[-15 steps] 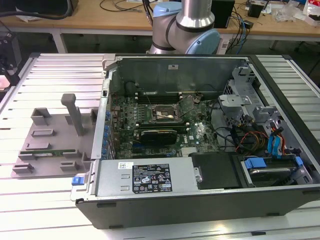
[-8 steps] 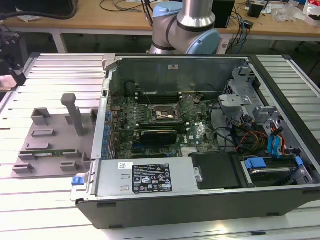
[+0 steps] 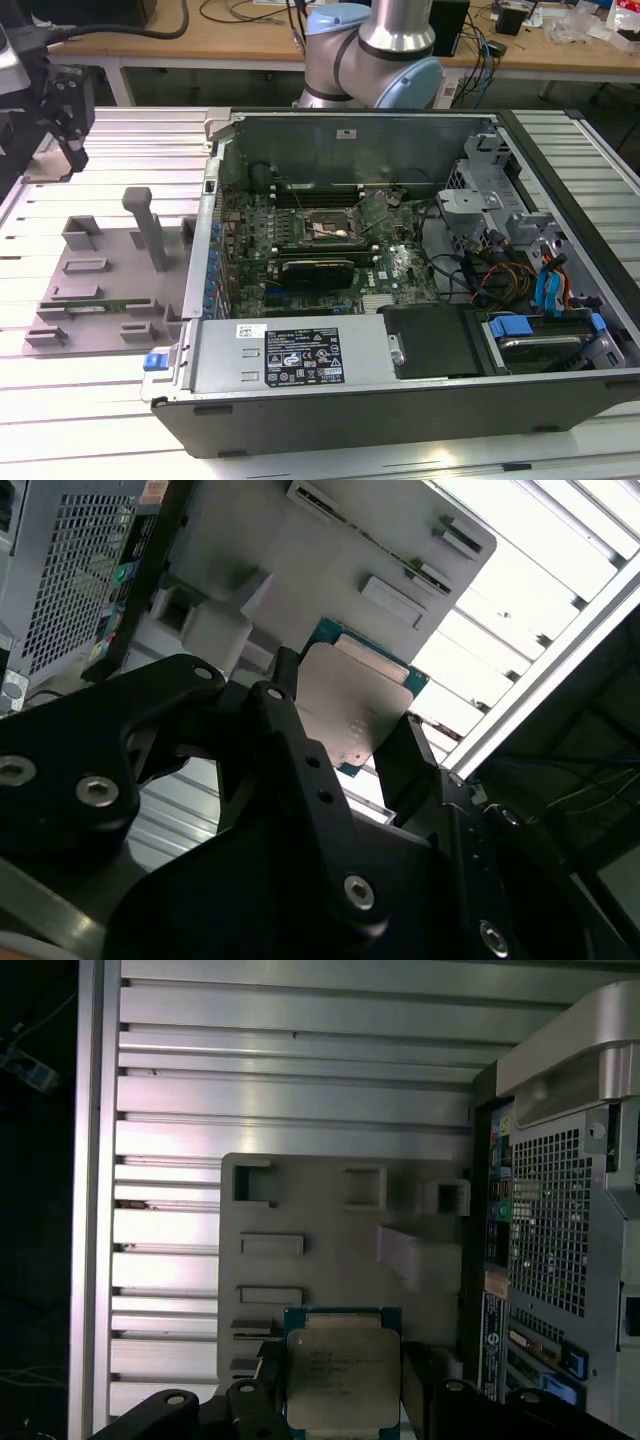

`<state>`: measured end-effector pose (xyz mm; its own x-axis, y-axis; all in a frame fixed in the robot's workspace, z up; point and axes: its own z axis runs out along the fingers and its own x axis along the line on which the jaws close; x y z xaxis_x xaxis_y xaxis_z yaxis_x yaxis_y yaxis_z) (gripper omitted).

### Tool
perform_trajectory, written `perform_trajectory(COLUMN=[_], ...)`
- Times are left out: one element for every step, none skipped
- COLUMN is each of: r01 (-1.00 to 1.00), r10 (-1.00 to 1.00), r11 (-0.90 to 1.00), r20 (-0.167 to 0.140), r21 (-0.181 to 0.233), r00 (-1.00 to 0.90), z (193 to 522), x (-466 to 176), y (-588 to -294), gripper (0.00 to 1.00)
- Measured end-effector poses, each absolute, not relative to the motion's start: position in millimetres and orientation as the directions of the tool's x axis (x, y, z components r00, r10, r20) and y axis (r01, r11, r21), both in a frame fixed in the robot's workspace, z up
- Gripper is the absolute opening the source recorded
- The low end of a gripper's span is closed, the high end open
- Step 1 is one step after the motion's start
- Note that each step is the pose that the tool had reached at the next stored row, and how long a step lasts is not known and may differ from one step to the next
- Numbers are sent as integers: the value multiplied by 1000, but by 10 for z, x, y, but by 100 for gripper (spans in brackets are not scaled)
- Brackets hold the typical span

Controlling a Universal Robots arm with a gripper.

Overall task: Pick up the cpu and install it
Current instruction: 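Pick up the cpu and move it towards the insertion slot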

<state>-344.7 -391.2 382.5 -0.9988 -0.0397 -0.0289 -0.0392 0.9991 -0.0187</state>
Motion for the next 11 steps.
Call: perform_trajectory(r01=[-39,-39,-39,-39,-39,-39,-39,-39,-39,-39,-39], r10=[-40,-40,-40,-40,-40,-40,-40,-40,-40,-40,-40], r11=[999,999,999,999,999,999,999,999,999,999,999], r20=[-29,-29,-29,-29,-29,-29,-29,-29,-28,-28,-28], r21=[-19,-19,-19,-19,-19,-19,-19,-19,-19,-19,-19], r00=[-999,-999,-999,-999,-999,-999,-999,-999,-999,-999,-999], z=[3825,3825,3826,3826,3825,3825,3825,3825,3825,3825,3826], x=[-3417,-3382,-3355,-3318,-3277,-3254,-3226,-3198,-3170,-3141,-3111], y=[-3912,-3911,-3911,-3912,-3912,-3911,-3912,-3912,-3912,-3912,-3912], gripper=[55,55,55,55,55,55,55,55,55,55,55])
